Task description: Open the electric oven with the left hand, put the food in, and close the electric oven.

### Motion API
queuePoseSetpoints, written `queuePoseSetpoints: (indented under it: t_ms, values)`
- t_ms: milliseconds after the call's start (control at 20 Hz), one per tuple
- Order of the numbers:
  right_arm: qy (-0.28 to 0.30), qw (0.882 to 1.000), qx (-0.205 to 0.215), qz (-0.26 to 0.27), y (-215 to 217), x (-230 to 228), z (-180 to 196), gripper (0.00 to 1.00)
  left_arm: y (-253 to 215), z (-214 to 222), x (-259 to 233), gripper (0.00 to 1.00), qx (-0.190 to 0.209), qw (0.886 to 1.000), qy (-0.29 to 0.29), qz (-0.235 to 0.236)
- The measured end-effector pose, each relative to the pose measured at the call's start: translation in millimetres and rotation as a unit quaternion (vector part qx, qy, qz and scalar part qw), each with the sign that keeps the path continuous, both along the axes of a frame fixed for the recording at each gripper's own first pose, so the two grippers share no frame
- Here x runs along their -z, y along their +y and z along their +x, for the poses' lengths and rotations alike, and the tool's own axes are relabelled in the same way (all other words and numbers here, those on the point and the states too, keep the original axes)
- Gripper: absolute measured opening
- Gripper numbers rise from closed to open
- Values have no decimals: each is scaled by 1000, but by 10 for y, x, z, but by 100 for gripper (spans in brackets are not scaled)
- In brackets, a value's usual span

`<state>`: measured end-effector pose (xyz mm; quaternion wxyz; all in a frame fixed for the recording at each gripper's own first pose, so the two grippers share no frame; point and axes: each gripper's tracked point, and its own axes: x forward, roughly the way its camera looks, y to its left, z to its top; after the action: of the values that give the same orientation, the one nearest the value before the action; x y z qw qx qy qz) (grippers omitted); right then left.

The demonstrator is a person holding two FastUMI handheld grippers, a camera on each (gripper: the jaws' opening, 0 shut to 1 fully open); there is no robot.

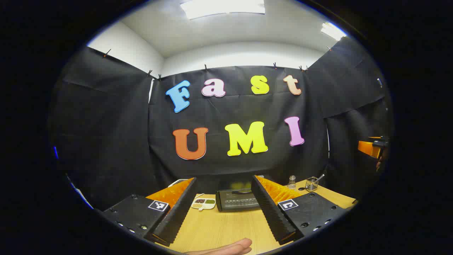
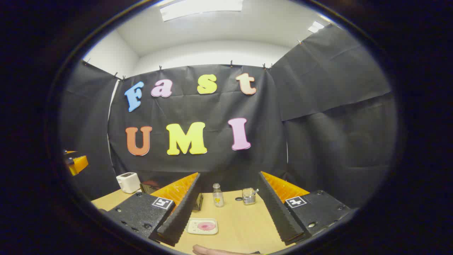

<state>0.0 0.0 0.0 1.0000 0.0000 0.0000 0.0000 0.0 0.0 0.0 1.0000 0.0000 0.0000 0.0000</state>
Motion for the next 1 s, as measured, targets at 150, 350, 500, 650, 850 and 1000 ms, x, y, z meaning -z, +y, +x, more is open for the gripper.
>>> queuePoseSetpoints:
  t_ms: [150, 350, 500, 650, 850, 1000]
  values:
    - [-12, 1000, 3, -5, -29, -62, -24, 96, -3, 33, 49, 96, 2, 1000, 8, -10]
    - [-26, 1000, 10, -12, -84, -125, -24, 96, 7, 100, 107, 96, -2, 1000, 17, -14]
    - [-22, 1000, 11, -12, -58, -110, -19, 95, 5, 158, 118, 96, 0, 1000, 15, -10]
    - [-11, 1000, 0, -9, -16, -64, 8, 95, -18, 249, 175, 96, 1, 1000, 17, -11]
    - [-16, 1000, -6, -6, -29, -64, 72, 96, -168, 541, 213, 96, 22, 999, 16, -26]
    - [-26, 999, -23, 0, 3, -73, 140, 95, -357, 940, 222, 96, 58, 997, 5, -50]
